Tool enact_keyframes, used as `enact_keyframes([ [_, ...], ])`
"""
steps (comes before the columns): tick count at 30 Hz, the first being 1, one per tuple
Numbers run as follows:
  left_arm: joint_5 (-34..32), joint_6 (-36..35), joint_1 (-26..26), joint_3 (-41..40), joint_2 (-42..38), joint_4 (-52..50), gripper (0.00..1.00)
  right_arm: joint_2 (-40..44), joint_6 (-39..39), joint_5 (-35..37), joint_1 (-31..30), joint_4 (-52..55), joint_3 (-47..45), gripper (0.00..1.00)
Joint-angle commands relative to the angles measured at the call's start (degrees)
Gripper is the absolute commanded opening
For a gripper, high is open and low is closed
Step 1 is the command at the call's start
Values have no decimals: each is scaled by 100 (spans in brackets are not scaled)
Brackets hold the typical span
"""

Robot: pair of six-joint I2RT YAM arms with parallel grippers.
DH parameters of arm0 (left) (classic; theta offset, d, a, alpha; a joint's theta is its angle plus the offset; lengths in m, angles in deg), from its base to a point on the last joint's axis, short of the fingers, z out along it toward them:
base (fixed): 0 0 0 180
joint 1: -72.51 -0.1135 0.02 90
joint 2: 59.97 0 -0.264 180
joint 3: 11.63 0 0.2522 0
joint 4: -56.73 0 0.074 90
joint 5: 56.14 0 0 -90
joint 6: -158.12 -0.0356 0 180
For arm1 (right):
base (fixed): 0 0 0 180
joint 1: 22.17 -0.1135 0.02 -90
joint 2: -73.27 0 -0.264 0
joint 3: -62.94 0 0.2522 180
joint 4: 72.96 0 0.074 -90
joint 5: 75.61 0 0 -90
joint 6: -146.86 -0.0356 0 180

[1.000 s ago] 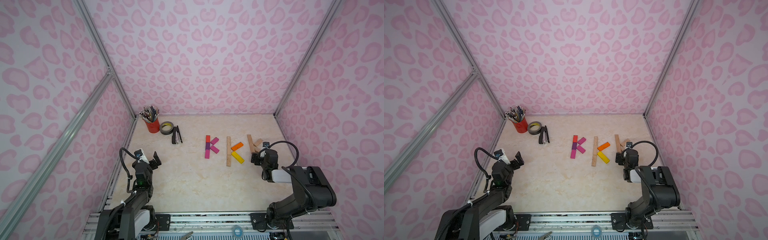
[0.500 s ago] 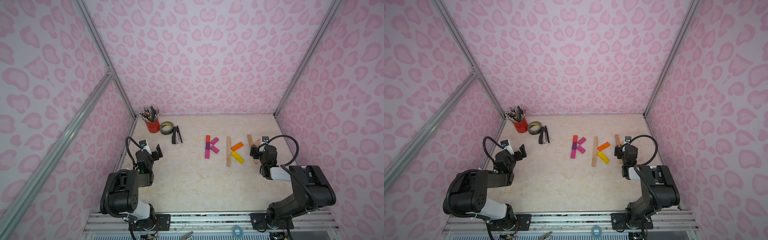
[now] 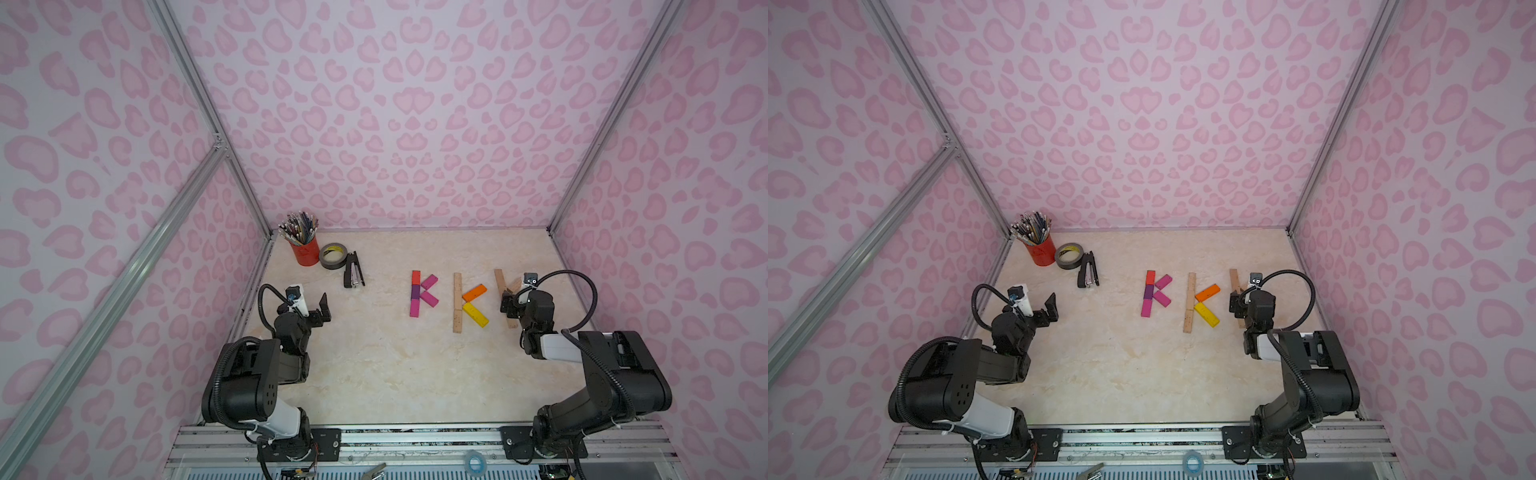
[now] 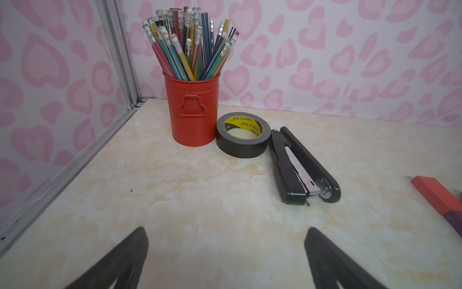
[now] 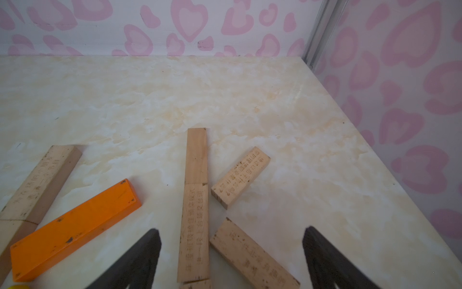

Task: Assemble the letter k with building blocks
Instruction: Reset both arms

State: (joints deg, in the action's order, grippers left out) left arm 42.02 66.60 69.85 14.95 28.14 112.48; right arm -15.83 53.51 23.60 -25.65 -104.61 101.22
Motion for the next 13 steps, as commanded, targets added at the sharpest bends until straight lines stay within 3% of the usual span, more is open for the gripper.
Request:
enact_keyframes([
  [1,-51,-34,5,29,-65,157,100,-28,37,72,-12,-83,10,90],
  [13,-50,-24,4,29,-31,209,100,-29,89,234,-100,-125,-15,90],
])
